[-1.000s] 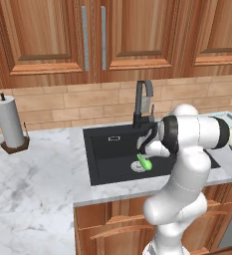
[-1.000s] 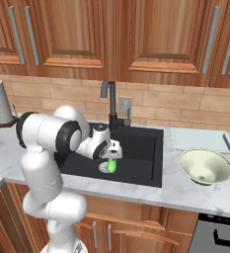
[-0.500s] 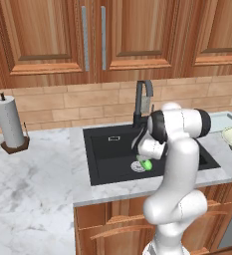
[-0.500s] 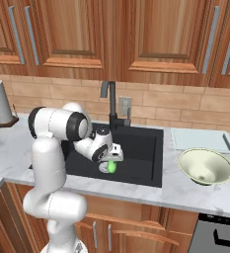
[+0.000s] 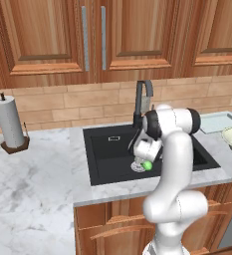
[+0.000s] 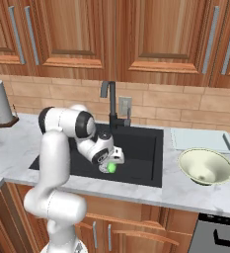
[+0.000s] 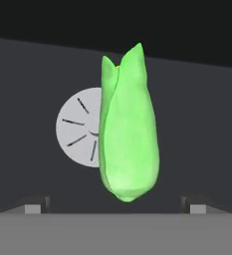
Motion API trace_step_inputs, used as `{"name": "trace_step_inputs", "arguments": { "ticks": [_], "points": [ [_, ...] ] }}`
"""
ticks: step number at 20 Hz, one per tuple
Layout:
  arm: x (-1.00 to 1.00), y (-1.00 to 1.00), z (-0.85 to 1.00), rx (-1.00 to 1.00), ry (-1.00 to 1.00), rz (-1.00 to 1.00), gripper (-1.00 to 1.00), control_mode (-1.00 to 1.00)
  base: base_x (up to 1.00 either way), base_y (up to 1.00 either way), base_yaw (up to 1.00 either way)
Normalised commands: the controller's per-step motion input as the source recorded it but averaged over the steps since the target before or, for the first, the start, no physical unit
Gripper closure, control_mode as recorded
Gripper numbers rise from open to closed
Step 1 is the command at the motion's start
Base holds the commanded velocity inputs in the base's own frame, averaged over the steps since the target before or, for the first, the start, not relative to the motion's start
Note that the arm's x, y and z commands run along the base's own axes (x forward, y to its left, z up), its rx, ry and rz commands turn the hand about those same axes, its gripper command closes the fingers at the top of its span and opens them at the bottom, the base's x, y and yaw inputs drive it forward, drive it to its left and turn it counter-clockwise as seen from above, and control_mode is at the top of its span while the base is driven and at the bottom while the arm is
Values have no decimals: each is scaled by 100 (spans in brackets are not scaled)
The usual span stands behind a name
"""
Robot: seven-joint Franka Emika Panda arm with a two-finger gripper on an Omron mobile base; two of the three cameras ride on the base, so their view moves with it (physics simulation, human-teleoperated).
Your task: Pick the corn from the sink and place it in the bowl. Then pick the bowl and place it in the microwave. Then close the microwave door and press the start button.
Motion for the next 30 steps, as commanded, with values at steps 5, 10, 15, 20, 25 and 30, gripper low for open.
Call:
{"name": "trace_step_inputs", "arguments": {
  "ticks": [5, 10, 15, 20, 25, 30],
  "points": [
    [44, -3, -26, 0, 0, 0, -100, -100, 0, 0, 0],
    [47, -7, -21, 0, 0, 0, -100, -100, 0, 0, 0],
    [8, -18, -7, 0, 0, 0, 100, -100, 0, 0, 0],
    [-2, -1, 8, 0, -1, 0, 100, -100, 0, 0, 0],
    [-19, 3, 92, 0, 0, -6, 100, -100, 0, 0, 0],
    [-32, 8, 100, -8, 0, -5, 100, -100, 0, 0, 0]
  ]
}}
